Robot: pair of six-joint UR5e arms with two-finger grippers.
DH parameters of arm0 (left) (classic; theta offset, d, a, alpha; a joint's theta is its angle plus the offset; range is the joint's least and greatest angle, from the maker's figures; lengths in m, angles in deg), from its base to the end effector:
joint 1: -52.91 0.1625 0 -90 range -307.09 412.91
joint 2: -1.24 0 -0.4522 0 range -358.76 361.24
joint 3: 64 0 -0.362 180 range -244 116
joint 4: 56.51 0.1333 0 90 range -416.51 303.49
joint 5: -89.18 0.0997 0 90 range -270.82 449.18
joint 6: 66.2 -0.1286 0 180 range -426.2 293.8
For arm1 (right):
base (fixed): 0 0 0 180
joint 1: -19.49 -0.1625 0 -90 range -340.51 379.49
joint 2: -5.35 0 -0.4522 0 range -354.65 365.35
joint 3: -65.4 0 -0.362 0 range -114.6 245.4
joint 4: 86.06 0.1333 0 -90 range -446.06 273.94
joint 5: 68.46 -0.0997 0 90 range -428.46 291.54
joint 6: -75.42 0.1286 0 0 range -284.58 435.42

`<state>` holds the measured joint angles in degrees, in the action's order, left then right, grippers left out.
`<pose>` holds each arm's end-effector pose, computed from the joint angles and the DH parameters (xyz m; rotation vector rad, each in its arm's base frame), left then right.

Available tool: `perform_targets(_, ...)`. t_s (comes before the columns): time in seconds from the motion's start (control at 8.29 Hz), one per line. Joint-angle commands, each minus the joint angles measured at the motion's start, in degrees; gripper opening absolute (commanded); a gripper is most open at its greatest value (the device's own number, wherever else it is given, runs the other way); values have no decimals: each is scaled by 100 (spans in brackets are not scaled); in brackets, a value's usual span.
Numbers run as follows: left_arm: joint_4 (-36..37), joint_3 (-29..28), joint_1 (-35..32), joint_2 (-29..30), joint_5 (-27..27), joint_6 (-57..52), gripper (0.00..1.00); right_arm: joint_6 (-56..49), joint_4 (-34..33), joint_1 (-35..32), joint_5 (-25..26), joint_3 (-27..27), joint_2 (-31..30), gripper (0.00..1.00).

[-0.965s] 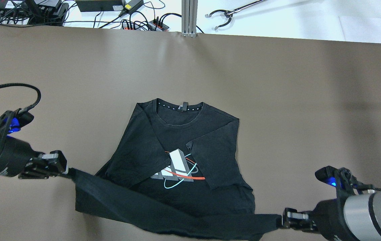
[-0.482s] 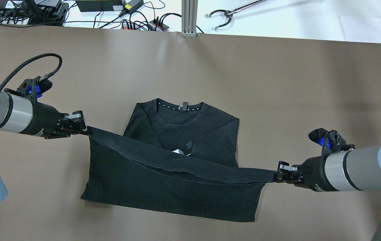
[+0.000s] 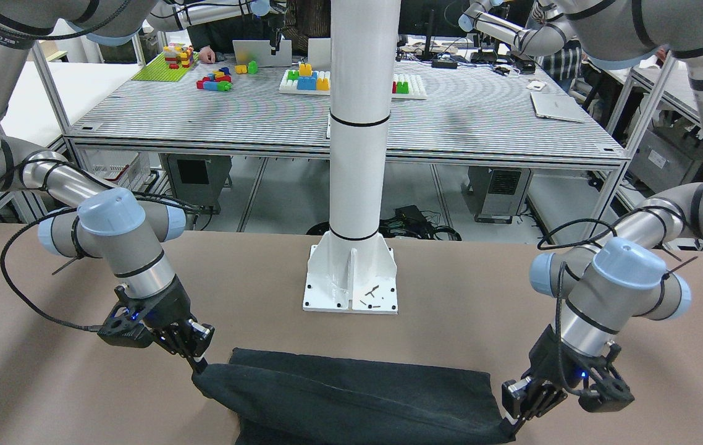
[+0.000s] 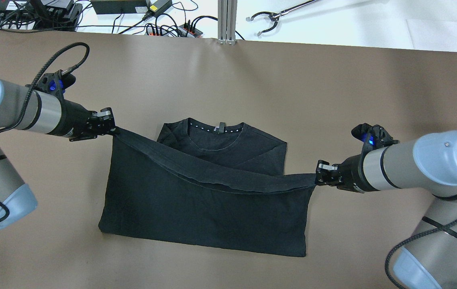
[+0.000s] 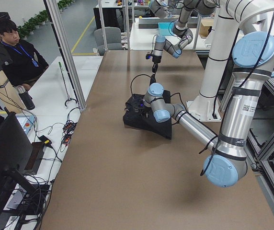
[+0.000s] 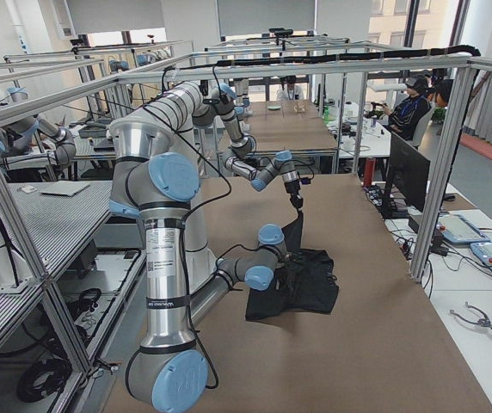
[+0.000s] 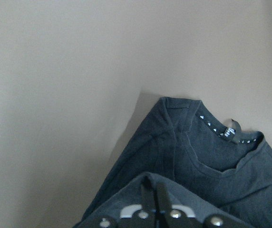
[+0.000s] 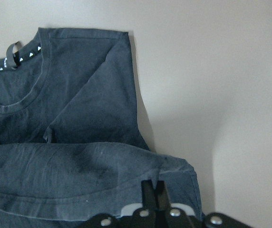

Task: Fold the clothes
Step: 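Lift the hem with both grippers and fold it toward the collar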

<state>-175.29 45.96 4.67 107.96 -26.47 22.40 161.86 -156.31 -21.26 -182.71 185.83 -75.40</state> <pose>0.3199 -0.4749 0.3368 0.1111 1.1943 -0.4630 -0.3285 -0.3893 0.3515 0.0292 -1.0951 0.3641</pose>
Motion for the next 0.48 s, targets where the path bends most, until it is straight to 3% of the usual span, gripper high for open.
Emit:
perform_targets(0.0, 4, -973, -72, 594, 348, -350, 0, -293, -147, -91, 244, -686, 464, 0)
perform_targets(0.36, -49, -1976, -28, 1087, 394, -563, 0, -767, -50, -91, 481, -1642, 866, 1)
